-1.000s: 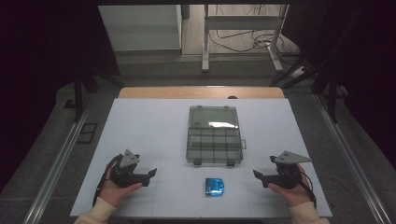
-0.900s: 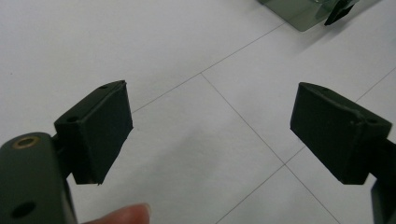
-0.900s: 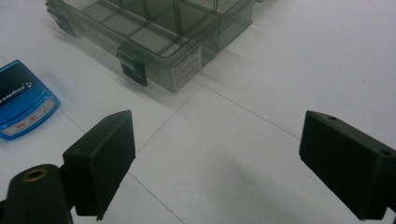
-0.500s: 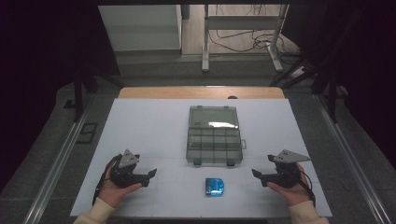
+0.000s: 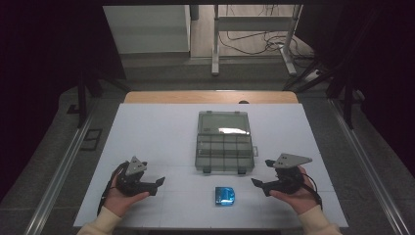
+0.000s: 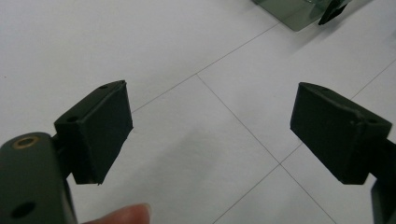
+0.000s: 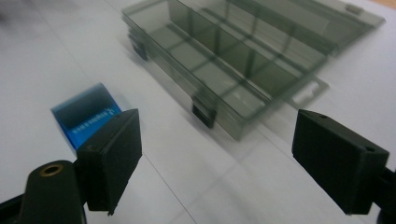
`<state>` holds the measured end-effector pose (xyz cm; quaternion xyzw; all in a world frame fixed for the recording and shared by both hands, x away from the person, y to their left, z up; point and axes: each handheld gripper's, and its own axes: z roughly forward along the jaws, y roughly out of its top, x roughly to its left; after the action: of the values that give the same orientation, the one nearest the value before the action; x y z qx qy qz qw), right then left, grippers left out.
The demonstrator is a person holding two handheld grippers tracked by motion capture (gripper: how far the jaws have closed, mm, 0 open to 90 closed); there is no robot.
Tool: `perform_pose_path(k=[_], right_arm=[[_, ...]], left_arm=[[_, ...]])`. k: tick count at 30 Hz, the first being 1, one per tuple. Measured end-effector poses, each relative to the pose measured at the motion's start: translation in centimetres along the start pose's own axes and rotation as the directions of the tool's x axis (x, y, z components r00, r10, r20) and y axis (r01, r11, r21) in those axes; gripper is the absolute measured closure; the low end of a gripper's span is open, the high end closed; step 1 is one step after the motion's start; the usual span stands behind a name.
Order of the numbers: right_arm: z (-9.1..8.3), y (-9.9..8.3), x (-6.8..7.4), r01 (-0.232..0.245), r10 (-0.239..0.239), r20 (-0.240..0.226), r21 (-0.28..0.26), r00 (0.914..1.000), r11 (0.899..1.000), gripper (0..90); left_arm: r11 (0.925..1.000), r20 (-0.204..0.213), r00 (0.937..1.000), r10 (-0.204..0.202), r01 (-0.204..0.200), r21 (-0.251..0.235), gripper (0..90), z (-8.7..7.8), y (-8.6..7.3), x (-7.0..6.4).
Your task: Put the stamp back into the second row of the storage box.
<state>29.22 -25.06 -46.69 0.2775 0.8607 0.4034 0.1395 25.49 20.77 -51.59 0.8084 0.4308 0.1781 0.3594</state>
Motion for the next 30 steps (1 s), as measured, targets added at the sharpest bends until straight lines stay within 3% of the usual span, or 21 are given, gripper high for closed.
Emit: perform_pose_path(k=[5, 11, 15, 18, 23, 25, 26, 27, 29, 30], right_arm=[[1.0, 1.9, 1.3, 0.068, -0.066, -0.07, 0.034, 0.9954, 0.997, 15.6], [2.8, 3.4, 2.9, 0.134, -0.12, -0.151, 0.084, 0.9811, 0.987, 15.5], [3.6, 4.0, 3.4, 0.16, -0.14, -0.18, 0.101, 0.9736, 0.982, 15.5], [4.4, 4.7, 4.2, 0.189, -0.159, -0.217, 0.126, 0.9633, 0.974, 15.5], [5.2, 5.7, 5.1, 0.248, -0.201, -0.256, 0.168, 0.9455, 0.954, 15.3], [5.5, 5.8, 5.3, 0.257, -0.205, -0.262, 0.179, 0.9429, 0.95, 15.2], [6.0, 6.1, 5.8, 0.271, -0.21, -0.274, 0.206, 0.9386, 0.94, 15.0], [6.0, 6.1, 5.8, 0.271, -0.21, -0.274, 0.206, 0.9386, 0.94, 15.0], [6.7, 6.2, 6.2, 0.302, -0.23, -0.289, 0.235, 0.9292, 0.924, 14.9], [7.4, 6.1, 6.7, 0.333, -0.251, -0.303, 0.258, 0.9193, 0.907, 14.9]], left_arm=[[1.0, 0.004, 1.0, 0.001, -0.001, 0.005, 13.1, 0.0, 0.0, -0.1], [1.0, 0.003, 1.0, -0.002, 0.002, 0.003, 13.1, 0.0, 0.0, 0.0], [1.0, 0.002, 1.0, -0.003, 0.002, 0.006, 13.1, -0.1, 0.0, -0.1], [1.0, 0.0, 1.0, 0.0, 0.0, 0.007, 13.1, -0.1, 0.0, -0.1], [1.0, 0.001, 1.0, -0.003, 0.003, 0.005, 13.2, 0.0, 0.0, -0.2], [1.0, 0.001, 1.0, -0.002, 0.002, 0.006, 13.2, 0.0, 0.0, -0.2], [1.0, 0.003, 1.0, -0.001, 0.001, 0.006, 13.2, 0.0, 0.0, -0.2], [1.0, 0.002, 1.0, -0.001, 0.001, 0.006, 13.2, 0.0, 0.0, -0.2], [1.0, 0.003, 1.0, 0.0, 0.0, 0.006, 13.2, 0.0, 0.0, -0.3], [1.0, 0.003, 1.0, 0.001, -0.001, 0.008, 13.2, 0.0, 0.0, -0.3]])
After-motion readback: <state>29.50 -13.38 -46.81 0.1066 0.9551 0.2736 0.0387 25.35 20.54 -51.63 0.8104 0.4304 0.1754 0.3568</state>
